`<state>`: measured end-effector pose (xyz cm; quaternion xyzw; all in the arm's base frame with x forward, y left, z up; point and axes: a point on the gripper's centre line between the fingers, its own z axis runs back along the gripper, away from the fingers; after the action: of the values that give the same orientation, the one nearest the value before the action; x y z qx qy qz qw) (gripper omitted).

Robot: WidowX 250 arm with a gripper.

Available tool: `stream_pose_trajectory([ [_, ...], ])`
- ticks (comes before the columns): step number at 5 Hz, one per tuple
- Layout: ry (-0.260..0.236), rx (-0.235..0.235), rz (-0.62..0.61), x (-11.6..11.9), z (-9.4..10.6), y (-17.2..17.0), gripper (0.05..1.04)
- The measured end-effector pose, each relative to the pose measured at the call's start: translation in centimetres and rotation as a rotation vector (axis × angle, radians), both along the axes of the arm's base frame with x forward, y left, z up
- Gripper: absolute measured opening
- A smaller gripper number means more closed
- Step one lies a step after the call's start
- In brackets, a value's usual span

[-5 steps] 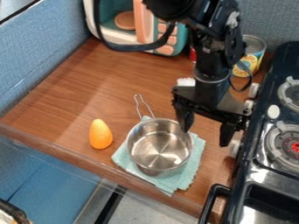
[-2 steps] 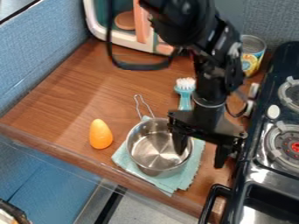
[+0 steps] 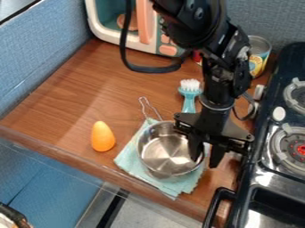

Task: Move the silver pan to the center of table

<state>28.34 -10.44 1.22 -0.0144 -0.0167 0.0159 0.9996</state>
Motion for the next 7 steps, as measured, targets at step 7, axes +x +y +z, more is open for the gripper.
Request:
stream_pose_trajectory([
  [7, -0.135, -0.028, 0.335, 10.5, 6.3, 11.1, 0.068],
])
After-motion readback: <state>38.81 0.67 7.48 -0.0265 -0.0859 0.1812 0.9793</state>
